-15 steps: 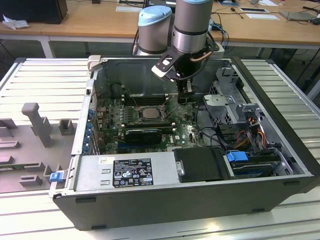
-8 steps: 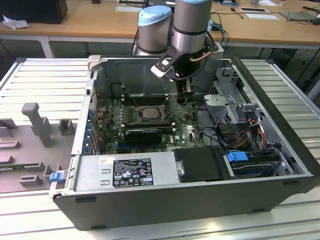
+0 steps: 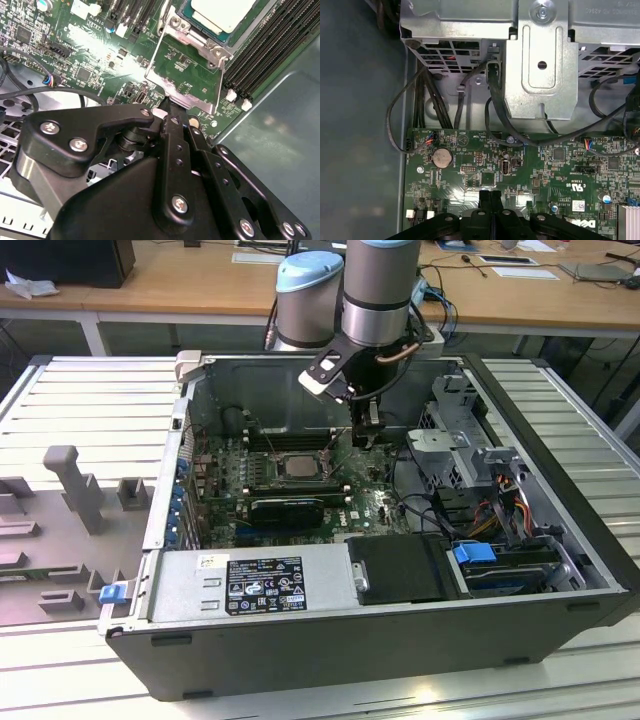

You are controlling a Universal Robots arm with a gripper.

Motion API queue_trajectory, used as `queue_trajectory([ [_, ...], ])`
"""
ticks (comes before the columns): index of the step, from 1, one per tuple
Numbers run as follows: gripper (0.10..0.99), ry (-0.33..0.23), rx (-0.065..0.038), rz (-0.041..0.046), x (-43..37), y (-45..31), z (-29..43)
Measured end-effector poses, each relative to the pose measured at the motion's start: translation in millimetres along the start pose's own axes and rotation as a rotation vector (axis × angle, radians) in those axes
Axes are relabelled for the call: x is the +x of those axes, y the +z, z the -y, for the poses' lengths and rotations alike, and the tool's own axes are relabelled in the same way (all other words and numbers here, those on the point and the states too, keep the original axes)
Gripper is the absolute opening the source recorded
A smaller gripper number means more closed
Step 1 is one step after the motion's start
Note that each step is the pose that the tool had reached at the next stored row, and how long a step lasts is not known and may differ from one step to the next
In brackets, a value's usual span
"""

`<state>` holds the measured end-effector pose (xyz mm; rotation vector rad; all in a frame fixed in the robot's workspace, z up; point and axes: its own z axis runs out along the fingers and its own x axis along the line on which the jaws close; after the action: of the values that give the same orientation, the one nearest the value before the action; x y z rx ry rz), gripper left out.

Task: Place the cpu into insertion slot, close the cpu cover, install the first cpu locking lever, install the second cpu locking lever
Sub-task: 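Close the cpu cover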

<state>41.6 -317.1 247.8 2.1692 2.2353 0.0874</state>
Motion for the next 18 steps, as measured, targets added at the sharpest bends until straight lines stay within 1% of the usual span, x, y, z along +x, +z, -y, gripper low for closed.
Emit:
queue_trajectory([
  [3,0.106,0.000,0.000,0.0000,0.1,-0.2,3.1],
  [13,0.106,0.000,0.000,0.0000,0.3,-0.5,9.7],
  [18,0.106,0.000,0.000,0.0000,0.5,-0.9,15.1],
])
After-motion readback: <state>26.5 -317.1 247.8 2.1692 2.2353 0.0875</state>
